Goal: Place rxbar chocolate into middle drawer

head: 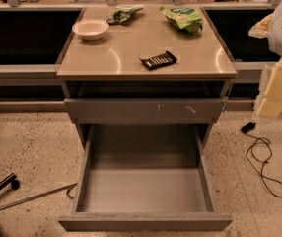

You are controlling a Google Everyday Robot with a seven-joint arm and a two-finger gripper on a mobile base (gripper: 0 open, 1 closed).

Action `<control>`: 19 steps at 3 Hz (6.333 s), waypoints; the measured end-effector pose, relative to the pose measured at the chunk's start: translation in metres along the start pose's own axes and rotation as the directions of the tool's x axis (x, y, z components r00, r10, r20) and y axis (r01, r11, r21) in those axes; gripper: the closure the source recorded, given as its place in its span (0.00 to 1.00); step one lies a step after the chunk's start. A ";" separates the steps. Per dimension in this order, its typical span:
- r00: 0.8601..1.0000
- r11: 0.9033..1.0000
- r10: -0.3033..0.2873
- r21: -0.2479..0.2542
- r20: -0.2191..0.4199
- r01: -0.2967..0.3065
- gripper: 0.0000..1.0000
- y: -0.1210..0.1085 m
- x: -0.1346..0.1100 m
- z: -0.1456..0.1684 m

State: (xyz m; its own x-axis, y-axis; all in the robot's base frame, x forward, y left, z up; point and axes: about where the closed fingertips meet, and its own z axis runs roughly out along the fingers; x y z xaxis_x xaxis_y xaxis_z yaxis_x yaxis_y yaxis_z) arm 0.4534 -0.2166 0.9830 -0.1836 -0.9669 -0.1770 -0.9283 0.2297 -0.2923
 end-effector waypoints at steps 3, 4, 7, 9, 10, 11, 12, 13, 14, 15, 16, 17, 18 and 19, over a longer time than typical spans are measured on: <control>0.985 0.990 -0.100 0.114 0.138 0.085 0.00 -0.178 -0.045 0.055; 0.985 0.990 -0.100 0.114 0.138 0.085 0.00 -0.178 -0.045 0.055; 0.947 0.977 -0.212 0.051 0.243 0.206 0.00 -0.220 -0.115 0.134; 0.947 0.967 -0.252 0.026 0.200 0.252 0.00 -0.242 -0.131 0.179; 0.952 0.968 -0.250 0.027 0.175 0.249 0.00 -0.250 -0.131 0.194; 0.954 0.967 -0.253 0.020 0.160 0.253 0.00 -0.253 -0.133 0.206; 0.950 0.963 -0.265 -0.009 0.166 0.270 0.00 -0.248 -0.137 0.218; 0.944 0.956 -0.281 -0.035 0.174 0.291 0.00 -0.243 -0.143 0.228; 0.941 0.954 -0.280 -0.051 0.187 0.294 0.00 -0.240 -0.146 0.237; 0.939 0.951 -0.281 -0.072 0.199 0.300 0.00 -0.235 -0.152 0.248; 0.939 0.949 -0.276 -0.095 0.205 0.299 0.00 -0.231 -0.154 0.256; 0.940 0.946 -0.272 -0.119 0.207 0.300 0.00 -0.226 -0.156 0.265; 0.941 0.944 -0.269 -0.138 0.204 0.300 0.00 -0.223 -0.157 0.271; 0.943 0.941 -0.266 -0.159 0.201 0.299 0.00 -0.219 -0.158 0.277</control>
Offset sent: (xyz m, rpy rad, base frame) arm 0.2001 0.0140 0.0321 0.0644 -0.1970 0.1626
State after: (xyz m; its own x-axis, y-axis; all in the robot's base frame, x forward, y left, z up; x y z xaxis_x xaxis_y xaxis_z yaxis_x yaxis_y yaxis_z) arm 0.7748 -0.0834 0.8145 0.1386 -0.9506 -0.2776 -0.9798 -0.0908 -0.1782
